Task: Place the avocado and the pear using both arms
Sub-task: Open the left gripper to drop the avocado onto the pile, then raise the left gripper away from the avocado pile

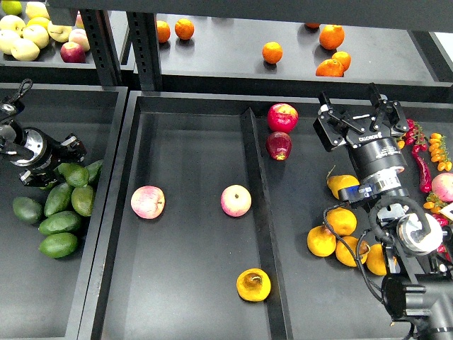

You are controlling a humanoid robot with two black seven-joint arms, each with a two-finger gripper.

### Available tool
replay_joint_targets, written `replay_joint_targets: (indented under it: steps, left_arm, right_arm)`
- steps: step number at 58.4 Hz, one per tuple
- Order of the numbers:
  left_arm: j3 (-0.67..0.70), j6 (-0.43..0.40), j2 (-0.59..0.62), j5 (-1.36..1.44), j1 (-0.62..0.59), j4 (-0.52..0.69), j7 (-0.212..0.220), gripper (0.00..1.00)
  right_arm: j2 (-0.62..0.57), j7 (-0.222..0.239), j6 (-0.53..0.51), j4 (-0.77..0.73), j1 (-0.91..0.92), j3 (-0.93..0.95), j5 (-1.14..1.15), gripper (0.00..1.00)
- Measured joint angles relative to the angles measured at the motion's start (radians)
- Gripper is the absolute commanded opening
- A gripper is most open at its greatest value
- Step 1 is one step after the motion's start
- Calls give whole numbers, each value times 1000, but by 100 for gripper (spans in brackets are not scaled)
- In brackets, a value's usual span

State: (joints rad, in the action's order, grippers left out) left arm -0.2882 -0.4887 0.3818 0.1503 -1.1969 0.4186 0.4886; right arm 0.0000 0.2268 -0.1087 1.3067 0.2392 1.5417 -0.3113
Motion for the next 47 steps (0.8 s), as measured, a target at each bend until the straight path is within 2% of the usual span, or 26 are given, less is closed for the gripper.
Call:
replay_joint_targets:
  steps: [19,24,37,47]
  left_arm:
    - [36,0,-27,12,51,-15,0,22]
    - [37,0,-45,15,72,-32,0,29]
    - [38,0,-60,34,88,-44,0,54]
    - [53,0,-61,84,90,-48,0,64]
  right_arm:
    - [0,0,2,0,6,0,0,99]
    - [0,0,-3,1,6,0,0,99]
    - [0,0,-7,5,-4,0,0,99]
    - [0,0,-9,5,-6,1,0,99]
